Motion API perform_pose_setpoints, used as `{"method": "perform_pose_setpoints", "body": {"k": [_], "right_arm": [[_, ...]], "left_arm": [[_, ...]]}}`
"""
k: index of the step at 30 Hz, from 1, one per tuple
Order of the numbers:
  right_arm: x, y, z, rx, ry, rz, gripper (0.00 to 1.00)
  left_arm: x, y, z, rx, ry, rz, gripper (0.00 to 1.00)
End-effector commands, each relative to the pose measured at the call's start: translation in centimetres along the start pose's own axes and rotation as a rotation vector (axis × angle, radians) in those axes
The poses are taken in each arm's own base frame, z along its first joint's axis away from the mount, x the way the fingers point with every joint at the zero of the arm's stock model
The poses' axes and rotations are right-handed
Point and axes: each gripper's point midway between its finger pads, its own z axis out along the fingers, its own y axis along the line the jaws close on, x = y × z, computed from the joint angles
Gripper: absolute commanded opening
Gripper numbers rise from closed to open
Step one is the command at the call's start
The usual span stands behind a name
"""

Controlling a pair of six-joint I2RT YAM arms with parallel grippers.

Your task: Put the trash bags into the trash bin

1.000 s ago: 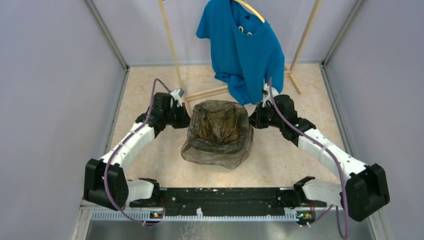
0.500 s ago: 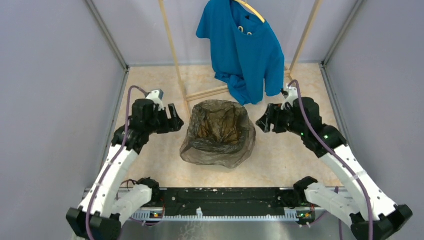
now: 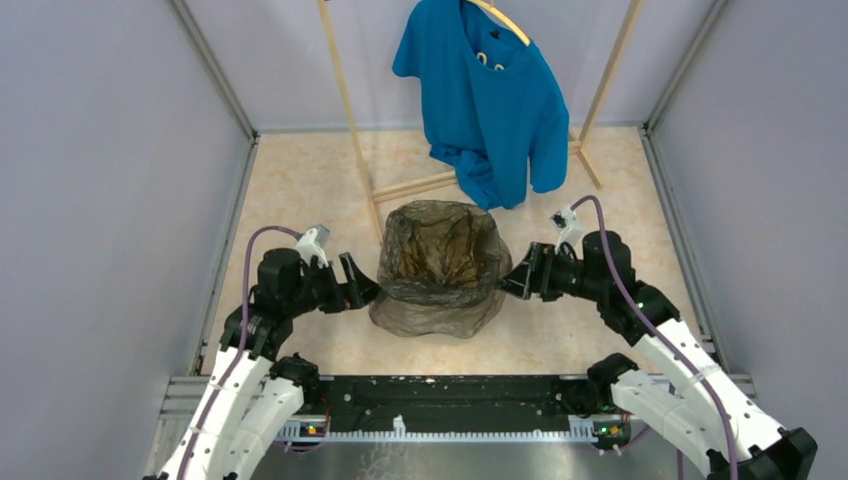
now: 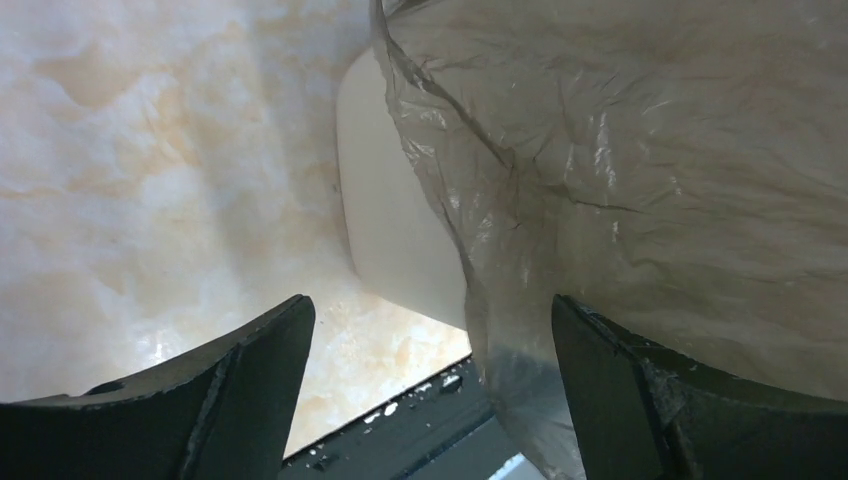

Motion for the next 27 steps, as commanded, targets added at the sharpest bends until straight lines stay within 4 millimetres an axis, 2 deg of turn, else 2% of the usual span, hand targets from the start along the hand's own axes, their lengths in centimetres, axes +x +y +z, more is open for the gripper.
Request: {"method": "perform_pose_setpoints", "body": {"k": [1, 4, 6, 7, 8, 9, 13, 16, 19, 23, 26, 27], "right_arm": [[-1.4, 2.3, 0.6, -0.135, -0.057, 0.011, 0.73], [-1.1, 2.7, 1.2, -0.199, -0.064, 0.033, 0.72], [-0.7, 2.8, 1.7, -0.242, -0.063, 0.060, 0.63], [-0.6, 2.9, 1.9, -0.253, -0.060, 0.077, 0.56], [-0.5, 2.7, 2.0, -0.252, -0.058, 0.083, 0.46], [-0.3, 2.4, 2.2, -0.244, -0.056, 0.088, 0.35], [0.4, 1.6, 2.7, -0.232, -0.048, 0.101, 0.13], [1.6, 0.3, 3.4, -0.205, -0.022, 0.119, 0.00], [2.7, -1.5, 4.1, -0.141, 0.004, 0.130, 0.00], [3.4, -3.3, 4.4, -0.043, 0.030, 0.144, 0.00], [3.0, -4.7, 3.8, 0.079, 0.030, 0.155, 0.00], [2.3, -4.8, 3.4, 0.117, 0.020, 0.145, 0.07]], "left_arm": [[0.0, -2.4, -0.2, 0.141, -0.022, -0.037, 0.95], [0.3, -2.8, 0.2, 0.183, -0.023, -0.063, 0.95], [0.5, -3.0, 0.6, 0.216, -0.013, -0.092, 0.89], [0.6, -3.0, 0.9, 0.225, -0.009, -0.107, 0.83], [0.8, -2.9, 1.2, 0.227, -0.007, -0.115, 0.71], [0.9, -2.7, 1.4, 0.227, -0.001, -0.120, 0.64], [2.2, -2.1, 2.5, 0.246, 0.042, -0.146, 0.40], [3.6, -1.3, 3.4, 0.255, 0.077, -0.176, 0.26], [4.8, -0.2, 4.2, 0.238, 0.098, -0.194, 0.14], [5.3, 0.6, 4.9, 0.205, 0.109, -0.217, 0.00], [5.2, 1.4, 5.0, 0.146, 0.102, -0.239, 0.00], [5.2, 1.7, 4.9, 0.117, 0.103, -0.254, 0.00]]}}
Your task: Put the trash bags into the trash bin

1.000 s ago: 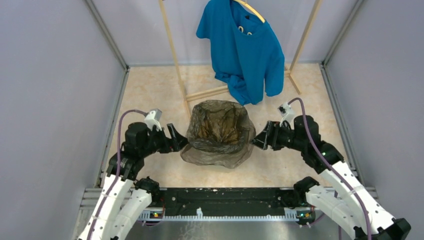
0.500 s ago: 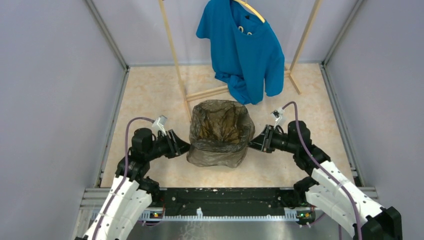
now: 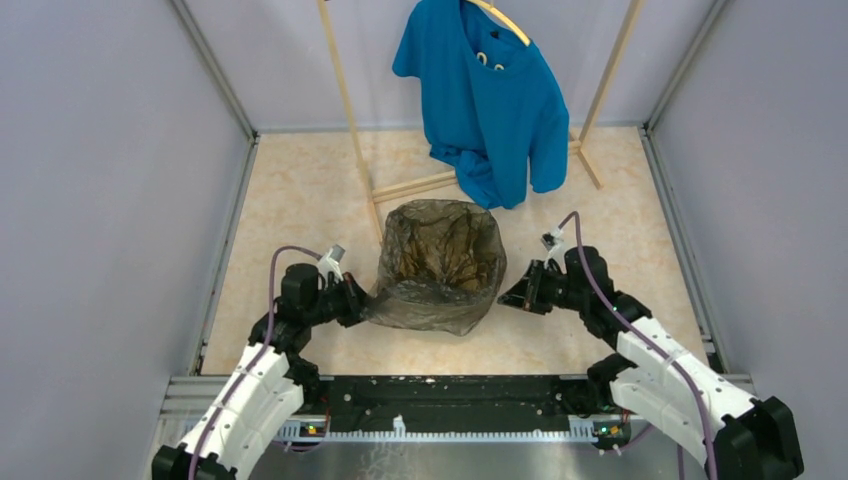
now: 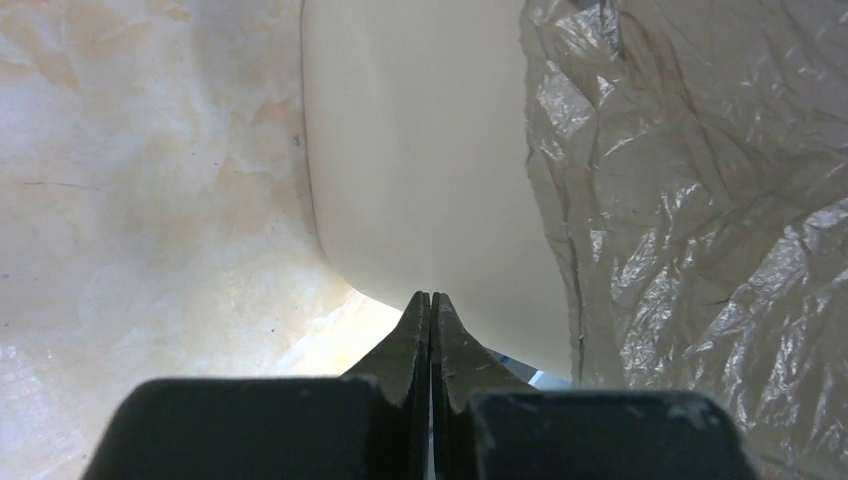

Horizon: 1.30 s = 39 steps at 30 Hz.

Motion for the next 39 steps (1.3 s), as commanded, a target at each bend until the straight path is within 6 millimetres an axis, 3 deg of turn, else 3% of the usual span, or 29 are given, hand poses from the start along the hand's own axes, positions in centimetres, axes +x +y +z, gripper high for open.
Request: {"method": "perform_pose_setpoints", "body": {"k": [1, 5, 8, 11, 13, 15, 17, 19, 23, 26, 31, 36, 39], "right_arm": [[-2.6, -0.6, -1.8, 0.177, -0.065, -0.042, 0.16], [-7.0, 1.4, -5.8, 0.299, -0.200, -0.146, 0.49], [-10.7, 4.5, -8.5, 0.330, -0.273, -0.267, 0.60], [-13.5, 8.7, -9.4, 0.281, -0.282, -0.389, 0.65], [-14.8, 11.9, -9.3, 0.233, -0.284, -0.473, 0.70], [-14.9, 14.9, -8.0, 0.181, -0.247, -0.552, 0.76], [-14.0, 18.0, -6.2, 0.118, -0.190, -0.628, 0.77], [-12.2, 19.6, -3.6, 0.093, -0.114, -0.680, 0.76], [-7.7, 20.0, 1.7, 0.125, 0.062, -0.777, 0.67], [-6.0, 18.0, 4.5, 0.239, 0.144, -0.837, 0.64], [-4.7, 14.7, 7.2, 0.346, 0.215, -0.849, 0.53], [-2.7, 13.2, 9.5, 0.332, 0.284, -0.832, 0.45], [-1.4, 12.0, 10.8, 0.331, 0.320, -0.814, 0.34]], "left_arm": [[-1.4, -0.2, -0.3, -0.047, -0.056, -0.020, 0.02], [-3.0, 0.0, -2.0, -0.175, -0.136, -0.052, 0.29], [-4.2, -0.1, -3.6, -0.242, -0.201, -0.061, 0.48], [-5.1, -0.8, -4.9, -0.262, -0.257, -0.057, 0.64], [-5.7, -1.4, -5.8, -0.265, -0.296, -0.051, 0.73], [-6.3, -2.1, -6.8, -0.271, -0.334, -0.038, 0.80], [-6.8, -2.3, -7.6, -0.285, -0.371, -0.023, 0.83], [-7.1, -2.4, -8.3, -0.302, -0.397, -0.017, 0.84], [-7.1, -2.3, -8.9, -0.321, -0.410, -0.017, 0.85], [-7.3, -2.7, -9.1, -0.308, -0.419, -0.016, 0.86], [-7.9, -5.8, -9.8, -0.196, -0.437, 0.050, 0.84], [-6.9, -6.1, -8.0, -0.115, -0.373, 0.041, 0.78], [-6.3, -6.1, -6.7, -0.059, -0.331, 0.024, 0.72]]}}
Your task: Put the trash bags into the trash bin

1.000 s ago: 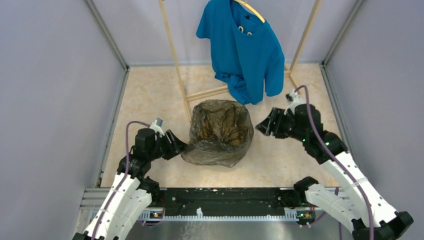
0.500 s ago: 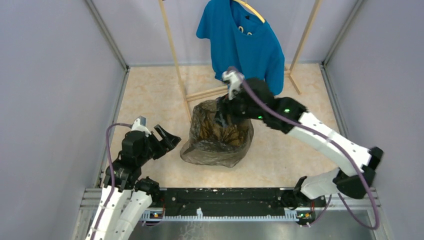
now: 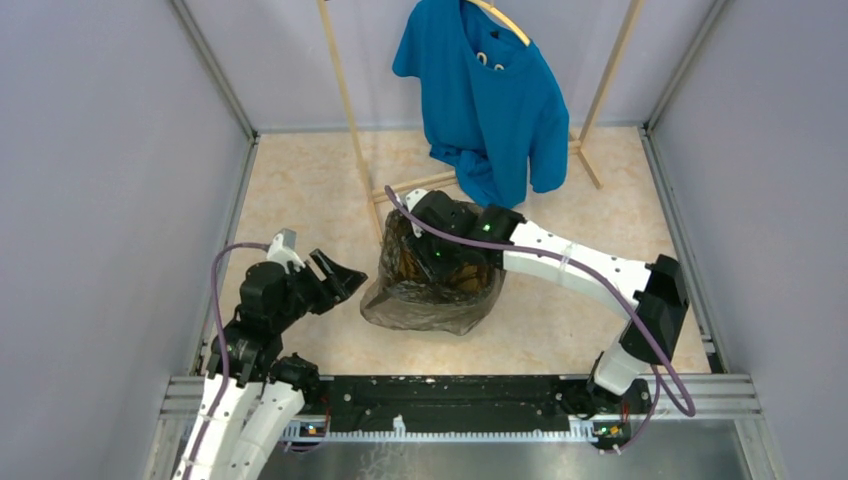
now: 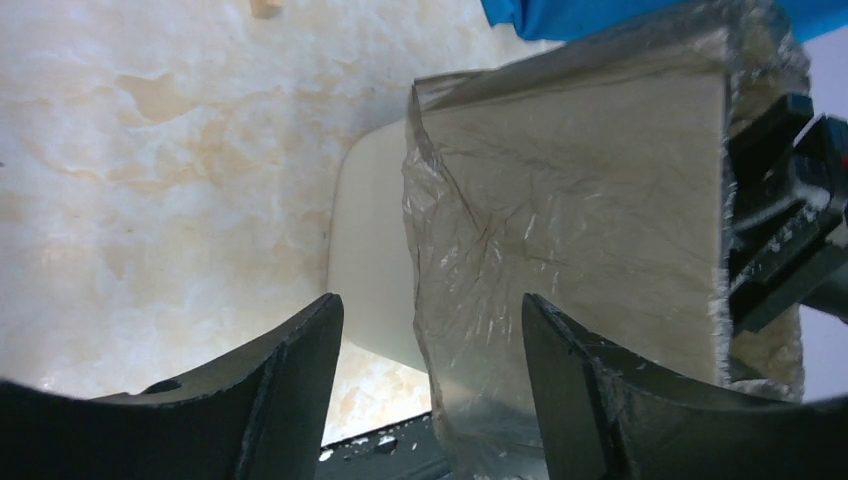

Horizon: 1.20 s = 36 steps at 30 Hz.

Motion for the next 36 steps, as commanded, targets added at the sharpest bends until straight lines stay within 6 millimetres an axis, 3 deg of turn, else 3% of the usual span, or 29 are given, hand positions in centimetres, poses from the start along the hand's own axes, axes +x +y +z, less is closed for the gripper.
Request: {"method": "perform_pose_setpoints", "body": {"k": [1, 9, 17, 23, 32, 36], "right_arm": [[0.9, 0.7, 2.8, -0.023, 0.018, 0.011, 0.32], [2.8, 2.3, 6.6, -0.098, 0.035, 0.072, 0.23], [4.6, 2.9, 10.8, -0.116, 0.074, 0.088, 0.22], [5.3, 2.6, 11.9, -0.103, 0.071, 0.104, 0.24], [7.6, 2.3, 13.9, -0.142, 0.088, 0.145, 0.38], [8.2, 2.1, 14.5, -0.153, 0.113, 0.163, 0.39]], "left_arm": [[1.3, -1.7, 1.1, 0.139, 0.059, -0.010, 0.69], [3.6, -0.1, 3.1, 0.135, 0.157, -0.012, 0.50], [5.3, 1.2, 4.2, 0.128, 0.208, -0.032, 0.48], [5.9, 1.4, 4.6, 0.138, 0.235, -0.039, 0.46], [6.0, 1.5, 5.0, 0.142, 0.244, -0.044, 0.46], [6.0, 1.4, 5.0, 0.144, 0.246, -0.044, 0.46]]}}
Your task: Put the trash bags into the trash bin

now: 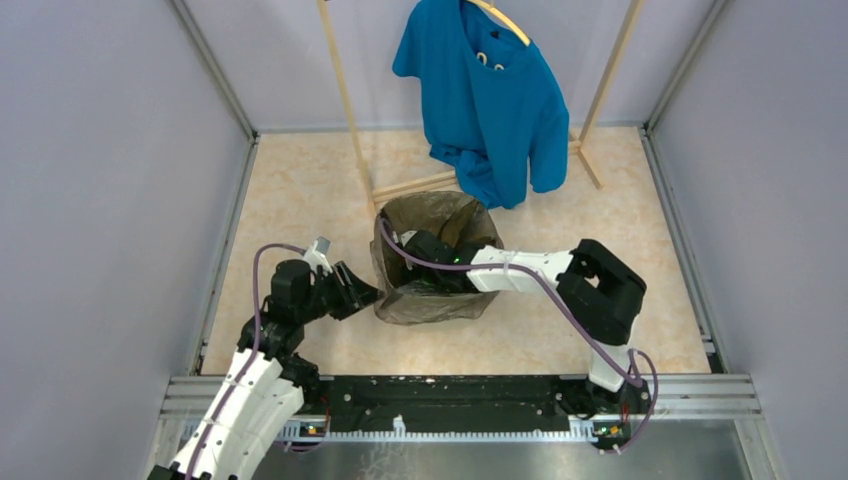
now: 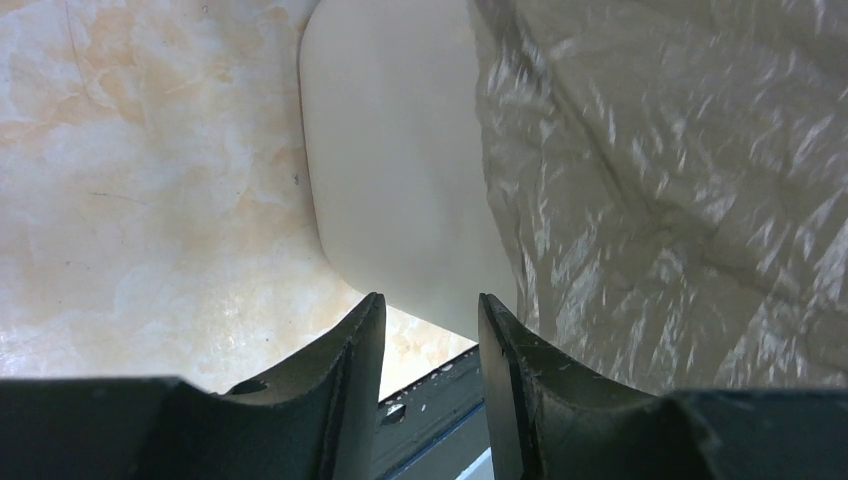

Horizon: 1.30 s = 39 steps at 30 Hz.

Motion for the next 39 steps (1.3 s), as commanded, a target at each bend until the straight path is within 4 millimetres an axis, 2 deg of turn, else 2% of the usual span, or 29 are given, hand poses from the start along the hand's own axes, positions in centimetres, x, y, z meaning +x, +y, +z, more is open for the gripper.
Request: {"method": "perform_pose_setpoints", "body": {"k": [1, 3, 8, 13, 19, 25, 29, 33, 35, 39], "right_arm": [[0.1, -0.3, 1.3, -0.024, 0.004, 0.033, 0.40], [-0.8, -0.1, 0.3, -0.021, -0.013, 0.032, 0.42], [-4.2, 0.4, -4.2, 0.020, -0.071, 0.030, 0.50], [-5.7, 0.6, -6.9, 0.040, -0.108, 0.039, 0.63], [-7.1, 0.6, -9.1, 0.060, -0.160, 0.048, 0.64], [-9.4, 1.6, -13.7, 0.030, -0.246, 0.030, 0.64], [-10.3, 3.0, -17.8, -0.033, -0.303, -0.013, 0.69], [-10.6, 4.2, -22.2, -0.102, -0.367, -0.053, 0.80], [-11.0, 4.4, -24.7, -0.110, -0.412, -0.060, 0.83], [-11.2, 4.5, -28.2, -0.119, -0.481, -0.075, 0.87]], "left_arm": [[-0.3, -1.1, 0.0, 0.051, -0.004, 0.017, 0.46], [-0.3, -1.1, -0.1, 0.050, -0.007, 0.016, 0.46], [-0.3, -0.9, -0.1, 0.043, -0.011, 0.013, 0.46], [-0.3, -1.0, 0.0, 0.048, -0.009, 0.013, 0.46], [0.1, -0.6, 0.0, 0.038, 0.002, 0.010, 0.46], [0.3, 0.1, -0.4, 0.002, -0.008, 0.002, 0.48], [0.1, 0.8, -1.2, -0.055, -0.042, -0.019, 0.57], [-1.4, 1.9, -3.4, -0.208, -0.132, -0.037, 0.71], [-2.7, 1.0, -4.6, -0.220, -0.192, -0.033, 0.77], [-5.1, -0.3, -5.6, -0.215, -0.289, 0.001, 0.90]]}}
